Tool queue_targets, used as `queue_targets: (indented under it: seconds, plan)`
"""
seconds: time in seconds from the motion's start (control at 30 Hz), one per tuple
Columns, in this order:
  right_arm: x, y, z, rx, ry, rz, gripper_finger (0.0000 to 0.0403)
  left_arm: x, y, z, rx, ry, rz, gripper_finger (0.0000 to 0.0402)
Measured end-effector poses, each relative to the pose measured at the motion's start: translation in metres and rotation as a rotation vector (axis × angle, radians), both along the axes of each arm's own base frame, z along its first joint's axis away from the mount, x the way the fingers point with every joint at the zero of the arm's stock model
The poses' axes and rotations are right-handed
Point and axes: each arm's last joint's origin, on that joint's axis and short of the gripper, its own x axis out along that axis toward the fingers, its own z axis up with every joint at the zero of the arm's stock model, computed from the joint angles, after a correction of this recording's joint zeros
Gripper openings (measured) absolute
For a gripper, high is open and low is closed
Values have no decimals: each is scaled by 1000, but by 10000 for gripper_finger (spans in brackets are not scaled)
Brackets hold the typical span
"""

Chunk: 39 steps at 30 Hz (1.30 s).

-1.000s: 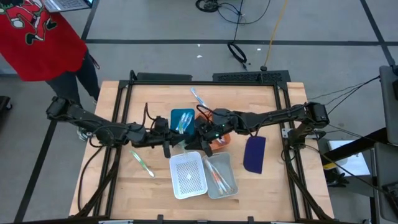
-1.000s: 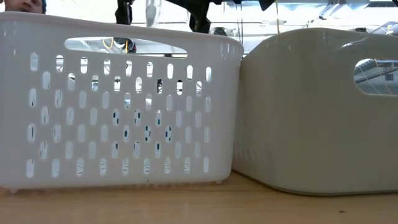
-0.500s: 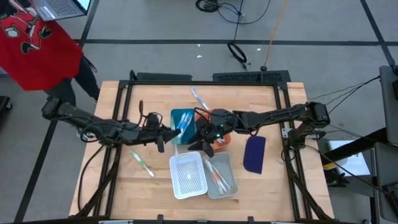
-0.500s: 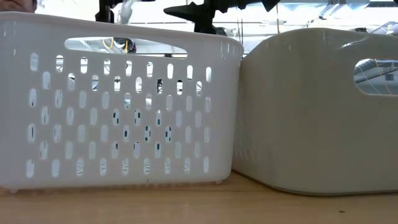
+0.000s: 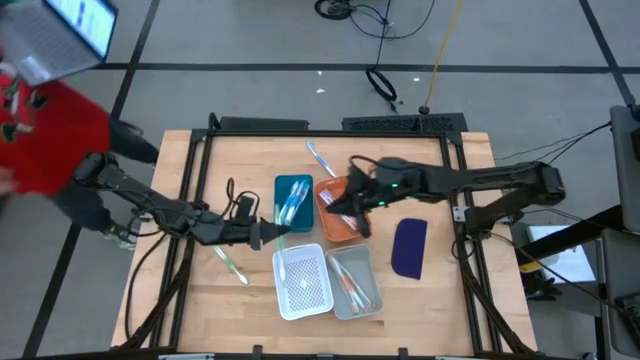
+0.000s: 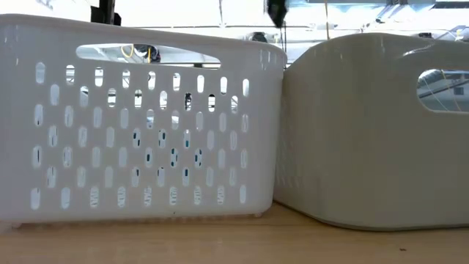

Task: Pick & Place Toothbrushes
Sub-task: Put the green toothbrush into the white bin

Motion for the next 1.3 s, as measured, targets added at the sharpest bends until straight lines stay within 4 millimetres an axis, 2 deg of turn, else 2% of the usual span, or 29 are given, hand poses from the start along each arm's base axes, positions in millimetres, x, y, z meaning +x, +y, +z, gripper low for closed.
queue_targets:
  seconds: [0.17,0.27,0.37,0.57,0.73,0.9,1.0,1.13,1.3]
  plan:
    - [-47,-6,-4,-30,-41,-72,2,8,-10,-7,-98,-3,19,8]
    - [-77,-6,-3,-28,-137,-106,5,18,-16,-5,-125,-1,32,8]
    - [-103,-6,-11,-14,-190,-109,1,34,-24,3,-136,-1,40,8]
    - [-139,-5,-31,28,-242,-116,1,60,-36,-1,-239,207,61,8]
    - [-158,-5,-38,7,-280,-111,1,78,-45,-8,-334,345,99,8]
    - [-172,-5,-37,-6,-333,-105,1,93,-50,-20,-387,502,166,8]
    - [-177,-5,-39,-19,-348,-102,1,101,-47,-28,-361,596,203,8]
    - [-179,-5,-45,-16,-342,-101,1,110,-43,-44,-284,741,170,8]
    - [-179,-4,-51,7,-321,-77,1,120,-34,-46,-188,795,48,8]
